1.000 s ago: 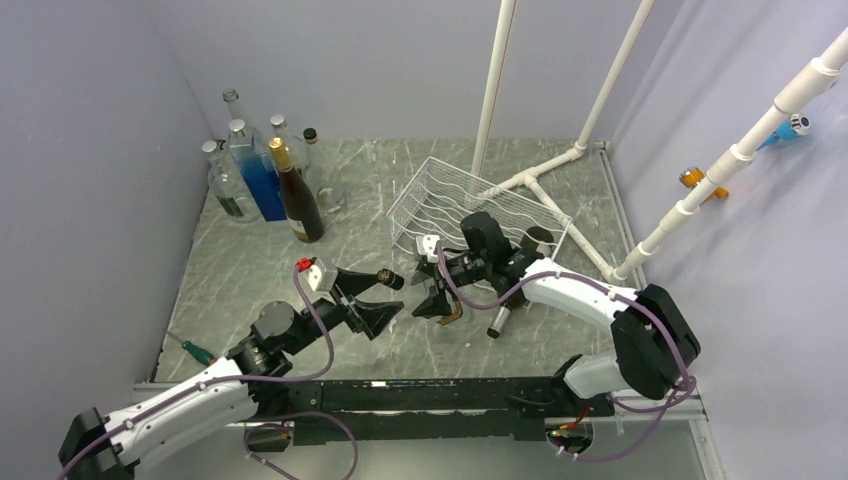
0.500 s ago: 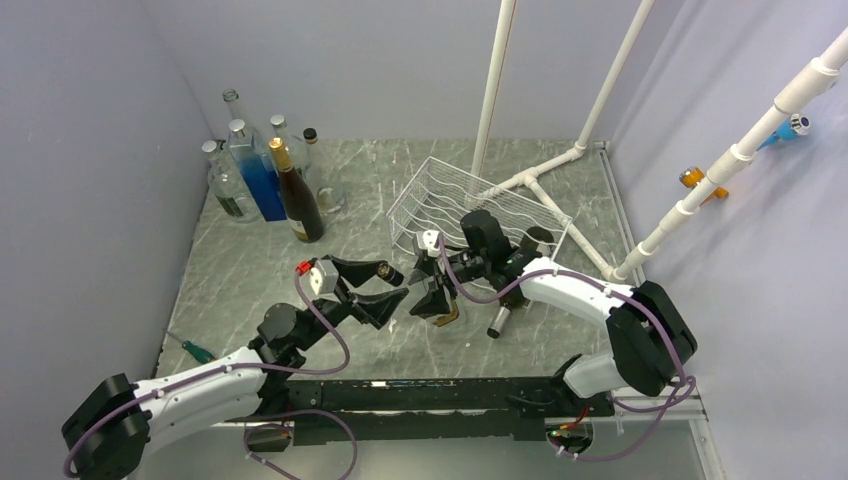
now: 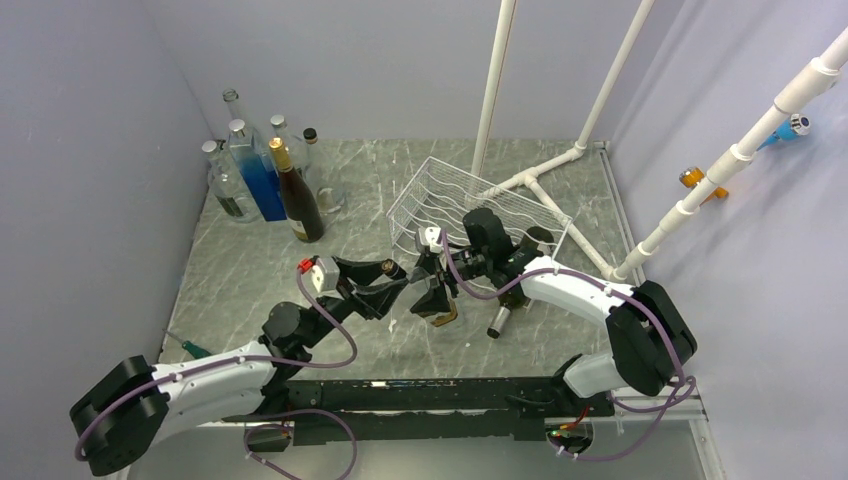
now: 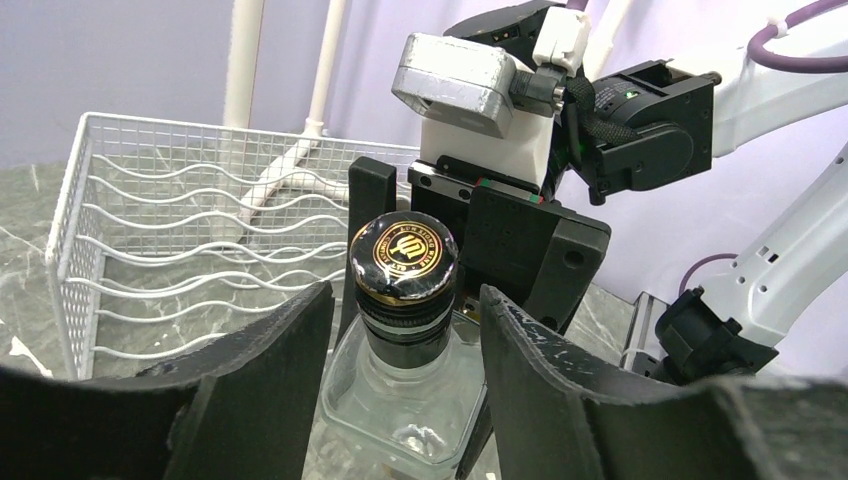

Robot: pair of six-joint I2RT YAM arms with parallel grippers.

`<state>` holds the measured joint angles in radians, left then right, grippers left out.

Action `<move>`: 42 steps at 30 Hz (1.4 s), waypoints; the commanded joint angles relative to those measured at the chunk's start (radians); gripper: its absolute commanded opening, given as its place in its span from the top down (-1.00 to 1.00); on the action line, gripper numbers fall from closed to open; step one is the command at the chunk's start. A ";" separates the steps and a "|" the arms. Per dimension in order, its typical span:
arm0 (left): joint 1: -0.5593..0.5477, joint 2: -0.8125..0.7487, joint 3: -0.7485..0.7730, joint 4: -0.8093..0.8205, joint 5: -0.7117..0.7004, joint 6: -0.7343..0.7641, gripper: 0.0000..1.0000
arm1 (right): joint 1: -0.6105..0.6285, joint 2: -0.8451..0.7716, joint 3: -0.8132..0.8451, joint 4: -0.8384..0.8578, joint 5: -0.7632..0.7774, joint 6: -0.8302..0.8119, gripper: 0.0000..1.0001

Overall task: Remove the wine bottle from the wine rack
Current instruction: Pick up the wine bottle from the wine rack.

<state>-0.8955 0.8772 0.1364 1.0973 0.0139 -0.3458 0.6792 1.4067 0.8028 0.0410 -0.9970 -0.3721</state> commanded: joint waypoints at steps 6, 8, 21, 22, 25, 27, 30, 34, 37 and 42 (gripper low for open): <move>-0.008 0.066 0.037 0.134 -0.002 -0.004 -0.12 | -0.005 -0.014 0.019 0.105 -0.077 0.021 1.00; -0.007 0.082 0.041 0.150 -0.002 -0.003 -0.11 | -0.004 -0.015 0.019 0.103 -0.077 0.020 1.00; -0.010 0.148 0.066 0.217 0.004 -0.005 0.13 | -0.006 -0.012 0.017 0.108 -0.073 0.024 1.00; -0.010 0.149 0.066 0.217 0.005 -0.004 0.24 | -0.006 -0.013 0.016 0.108 -0.071 0.024 1.00; -0.011 0.151 0.076 0.200 0.020 -0.002 0.80 | -0.006 -0.013 0.016 0.108 -0.070 0.026 1.00; -0.010 0.144 0.087 0.181 0.028 -0.002 1.00 | -0.006 -0.013 0.016 0.109 -0.060 0.027 1.00; -0.011 0.117 0.114 0.132 0.032 -0.004 1.00 | -0.006 -0.014 0.017 0.109 -0.030 0.041 0.79; -0.011 0.058 0.195 -0.035 0.035 0.016 1.00 | -0.006 -0.020 0.021 0.106 -0.009 0.065 0.15; -0.010 0.031 0.241 -0.115 0.031 0.036 1.00 | -0.006 -0.024 0.027 0.102 0.001 0.092 -0.35; -0.010 -0.004 0.291 -0.219 0.032 0.069 1.00 | -0.007 -0.046 0.028 0.100 -0.015 0.109 -0.82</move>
<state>-0.9024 0.9268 0.3325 0.8581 0.0296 -0.3035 0.6708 1.4040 0.8021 0.0895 -0.9993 -0.2974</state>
